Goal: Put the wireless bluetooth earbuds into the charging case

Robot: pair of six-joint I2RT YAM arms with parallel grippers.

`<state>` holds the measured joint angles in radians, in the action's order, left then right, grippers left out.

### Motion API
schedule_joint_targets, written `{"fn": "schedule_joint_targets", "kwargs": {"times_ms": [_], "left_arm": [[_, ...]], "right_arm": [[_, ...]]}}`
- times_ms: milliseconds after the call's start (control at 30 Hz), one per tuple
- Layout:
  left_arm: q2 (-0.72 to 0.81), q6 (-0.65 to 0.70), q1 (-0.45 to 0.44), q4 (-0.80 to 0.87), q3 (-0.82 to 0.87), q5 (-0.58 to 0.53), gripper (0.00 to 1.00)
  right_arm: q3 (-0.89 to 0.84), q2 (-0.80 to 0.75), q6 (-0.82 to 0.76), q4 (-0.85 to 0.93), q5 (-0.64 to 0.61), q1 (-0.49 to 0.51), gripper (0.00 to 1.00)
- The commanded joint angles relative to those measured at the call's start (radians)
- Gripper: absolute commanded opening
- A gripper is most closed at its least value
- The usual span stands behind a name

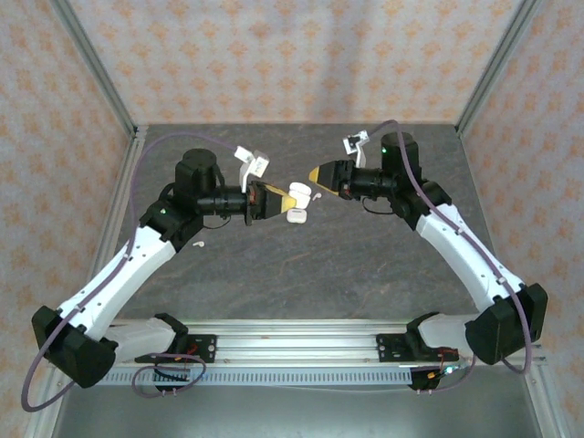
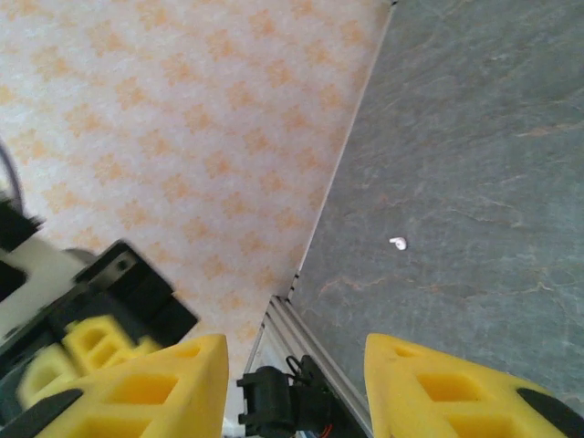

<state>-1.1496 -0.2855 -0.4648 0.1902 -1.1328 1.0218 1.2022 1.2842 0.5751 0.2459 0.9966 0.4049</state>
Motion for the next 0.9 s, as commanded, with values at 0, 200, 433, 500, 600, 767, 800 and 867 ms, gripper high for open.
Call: {"fn": "schedule_joint_targets", "kwargs": {"times_ms": [0, 200, 433, 500, 600, 767, 800, 867], "left_arm": [[0.028, 0.03, -0.003, -0.031, -0.019, 0.019, 0.0], [0.069, 0.101, 0.014, 0.06, -0.024, -0.033, 0.0], [0.189, 0.22, 0.025, 0.258, -0.05, -0.185, 0.0], [0.228, 0.235, 0.025, 0.293, -0.05, -0.239, 0.0], [0.275, 0.248, 0.025, 0.329, -0.051, -0.305, 0.0], [0.335, 0.266, 0.025, 0.385, -0.053, -0.396, 0.0], [0.342, 0.269, 0.025, 0.394, -0.055, -0.408, 0.0], [0.359, 0.276, 0.025, 0.416, -0.059, -0.435, 0.0]], "right_arm": [[-0.01, -0.004, 0.042, -0.043, -0.035, 0.003, 0.45], [-0.05, -0.031, 0.093, -0.056, -0.093, -0.025, 0.46], [-0.003, 0.081, 0.01, 0.145, -0.335, 0.039, 0.41], [0.053, 0.164, -0.034, 0.195, -0.413, 0.112, 0.4], [0.132, 0.307, -0.036, 0.193, -0.463, 0.214, 0.37], [0.328, 0.585, -0.017, 0.189, -0.545, 0.379, 0.32], [0.377, 0.637, -0.019, 0.203, -0.562, 0.406, 0.32], [0.512, 0.759, -0.026, 0.258, -0.592, 0.467, 0.32]]}}
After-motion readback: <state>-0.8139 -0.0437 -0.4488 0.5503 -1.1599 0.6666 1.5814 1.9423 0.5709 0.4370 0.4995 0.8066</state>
